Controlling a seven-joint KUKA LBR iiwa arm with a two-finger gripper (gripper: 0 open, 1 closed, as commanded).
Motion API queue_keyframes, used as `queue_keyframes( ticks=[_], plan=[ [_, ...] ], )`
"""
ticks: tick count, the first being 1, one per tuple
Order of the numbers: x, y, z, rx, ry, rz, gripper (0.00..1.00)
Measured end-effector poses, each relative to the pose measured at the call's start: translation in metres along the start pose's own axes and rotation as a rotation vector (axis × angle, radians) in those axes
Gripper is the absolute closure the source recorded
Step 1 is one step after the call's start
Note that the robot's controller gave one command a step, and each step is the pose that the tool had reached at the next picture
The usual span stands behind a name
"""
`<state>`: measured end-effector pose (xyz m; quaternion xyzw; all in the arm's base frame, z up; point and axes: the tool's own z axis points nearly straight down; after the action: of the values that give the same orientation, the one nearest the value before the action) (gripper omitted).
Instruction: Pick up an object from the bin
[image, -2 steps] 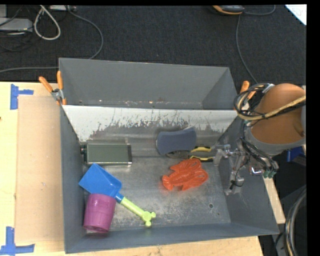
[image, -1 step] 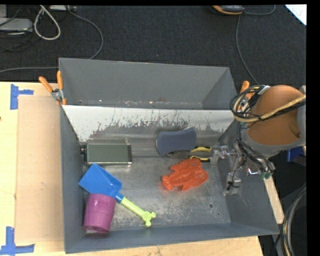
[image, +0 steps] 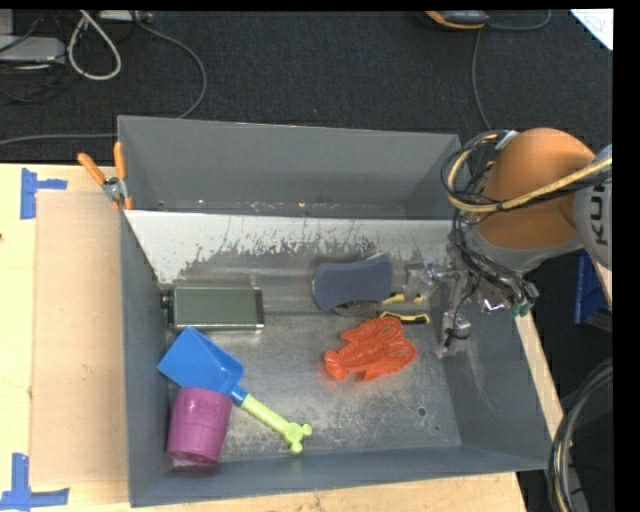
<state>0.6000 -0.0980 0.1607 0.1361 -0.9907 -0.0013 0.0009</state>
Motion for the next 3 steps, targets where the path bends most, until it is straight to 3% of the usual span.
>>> queue_keyframes(
  ticks=[1, 2, 3],
  plan=[
    [0.045, 0.030, 0.076, -0.007, 0.015, -0.009, 0.00],
    [0.041, 0.028, 0.076, -0.001, 0.003, -0.019, 0.00],
    [0.055, 0.047, 0.054, -0.006, 0.008, -0.446, 0.00]
  ],
)
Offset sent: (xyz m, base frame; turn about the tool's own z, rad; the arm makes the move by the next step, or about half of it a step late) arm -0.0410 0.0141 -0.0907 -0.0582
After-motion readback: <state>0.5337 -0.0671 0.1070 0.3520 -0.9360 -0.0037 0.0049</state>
